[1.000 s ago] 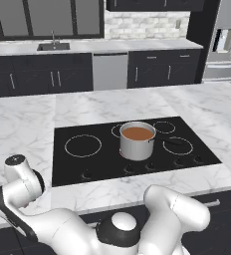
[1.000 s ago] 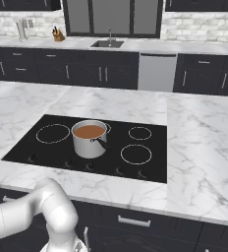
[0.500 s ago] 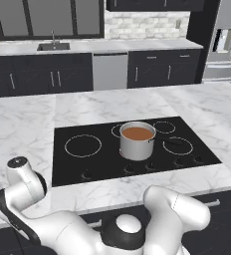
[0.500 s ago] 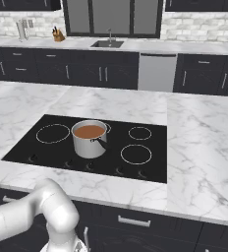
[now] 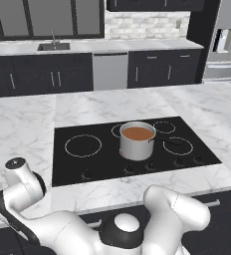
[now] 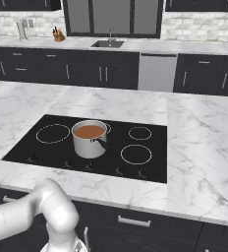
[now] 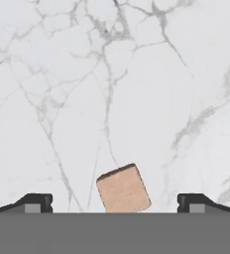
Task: Pick up the sugar cube(s) and place them in the saucepan with hot chocolate.
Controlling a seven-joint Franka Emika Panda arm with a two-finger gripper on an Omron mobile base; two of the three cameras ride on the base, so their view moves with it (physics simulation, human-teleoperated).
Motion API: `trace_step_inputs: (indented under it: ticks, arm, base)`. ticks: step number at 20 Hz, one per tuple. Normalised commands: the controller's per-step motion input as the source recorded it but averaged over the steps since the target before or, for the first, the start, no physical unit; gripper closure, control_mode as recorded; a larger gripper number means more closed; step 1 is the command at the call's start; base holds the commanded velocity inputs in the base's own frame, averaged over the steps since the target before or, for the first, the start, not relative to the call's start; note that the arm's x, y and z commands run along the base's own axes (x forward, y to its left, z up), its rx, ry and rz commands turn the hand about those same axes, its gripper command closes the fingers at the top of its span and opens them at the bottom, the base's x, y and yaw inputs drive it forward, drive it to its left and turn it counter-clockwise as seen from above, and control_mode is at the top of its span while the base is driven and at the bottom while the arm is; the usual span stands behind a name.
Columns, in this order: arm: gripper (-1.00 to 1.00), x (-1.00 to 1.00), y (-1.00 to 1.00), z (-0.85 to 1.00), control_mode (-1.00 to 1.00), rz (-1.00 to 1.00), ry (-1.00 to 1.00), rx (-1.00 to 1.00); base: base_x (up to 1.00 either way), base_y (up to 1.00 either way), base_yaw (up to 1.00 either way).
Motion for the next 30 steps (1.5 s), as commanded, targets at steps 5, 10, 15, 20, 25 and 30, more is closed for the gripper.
trace_step_inputs:
  ticks: [5,10,15,20,25,30]
  arm:
    - [-1.00,0.15,0.00,-0.16,-1.00,0.00,0.00,-0.01]
    - [-1.00,0.12,0.00,-0.13,-1.00,0.00,0.00,0.00]
    - [-1.00,0.02,0.00,-0.14,-1.00,0.00,0.00,0.00]
    - [1.00,0.00,0.00,-0.09,-1.00,0.00,0.00,0.00]
    - [1.00,0.00,0.00,-0.20,-1.00,0.00,0.00,0.00]
    - [1.00,0.00,0.00,-0.17,-1.00,0.00,0.00,0.00]
  base:
    - [0.00,0.00,0.00]
    - [0.00,0.00,0.00]
    - [0.00,0.00,0.00]
    - [0.00,0.00,0.00]
    - [0.00,0.00,0.00]
    - [0.00,0.00,0.00]
